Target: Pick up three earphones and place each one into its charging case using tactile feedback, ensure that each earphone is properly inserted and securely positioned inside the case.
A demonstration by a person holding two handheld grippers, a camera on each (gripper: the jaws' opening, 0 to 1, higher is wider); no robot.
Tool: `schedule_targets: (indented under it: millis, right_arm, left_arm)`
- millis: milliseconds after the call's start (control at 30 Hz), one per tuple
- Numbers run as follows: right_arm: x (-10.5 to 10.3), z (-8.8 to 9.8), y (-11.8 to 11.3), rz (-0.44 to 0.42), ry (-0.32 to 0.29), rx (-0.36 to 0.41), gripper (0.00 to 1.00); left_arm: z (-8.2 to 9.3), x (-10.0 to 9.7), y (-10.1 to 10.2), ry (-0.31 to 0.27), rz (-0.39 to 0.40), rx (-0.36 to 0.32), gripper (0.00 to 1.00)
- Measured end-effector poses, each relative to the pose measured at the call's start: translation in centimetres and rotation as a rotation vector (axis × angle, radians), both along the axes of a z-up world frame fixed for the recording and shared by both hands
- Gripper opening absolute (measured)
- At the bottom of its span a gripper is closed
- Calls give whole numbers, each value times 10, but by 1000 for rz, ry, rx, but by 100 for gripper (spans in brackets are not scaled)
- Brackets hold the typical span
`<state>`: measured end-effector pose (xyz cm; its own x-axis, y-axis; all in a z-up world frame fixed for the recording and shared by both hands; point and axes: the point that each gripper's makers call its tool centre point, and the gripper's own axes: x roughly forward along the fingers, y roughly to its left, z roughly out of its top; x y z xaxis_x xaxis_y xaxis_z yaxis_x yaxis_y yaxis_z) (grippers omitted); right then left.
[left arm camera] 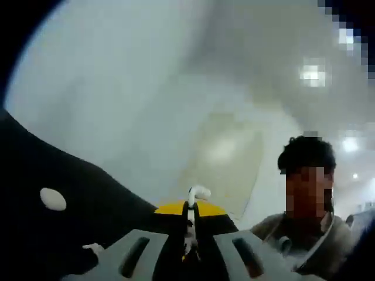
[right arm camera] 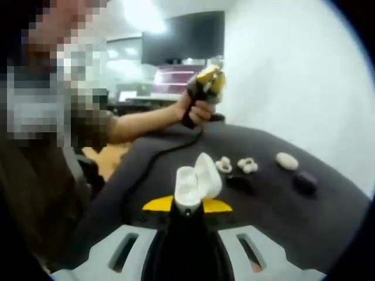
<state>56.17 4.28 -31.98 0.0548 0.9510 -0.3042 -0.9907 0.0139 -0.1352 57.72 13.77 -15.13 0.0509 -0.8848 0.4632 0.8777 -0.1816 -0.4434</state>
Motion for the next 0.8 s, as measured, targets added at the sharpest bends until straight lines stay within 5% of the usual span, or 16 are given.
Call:
schedule_targets:
  millis: [100,300,367,500,567,800]
  right_arm:
    - [0,0,0,1,-1,0,18]
    - [0,0,0,3,-1,1,18]
    - [0,0,0,4,-3,1,18]
    - [0,0,0,7,-6,0,18]
    - [0,0,0,8,-5,0,18]
    - [-1,0,-1,8,-17,2,18]
  left_arm:
    - [17,-11,7,-15,-59,-109,3]
    - [9,-9,-3,-21,-20,-54,3]
    - [-2,2,-12,-40,68,34,3]
    - [-43,36,-47,-222,347,401,3]
    - [-63,49,-64,-246,368,556,3]
    - [-103,78,-104,-321,348,919,3]
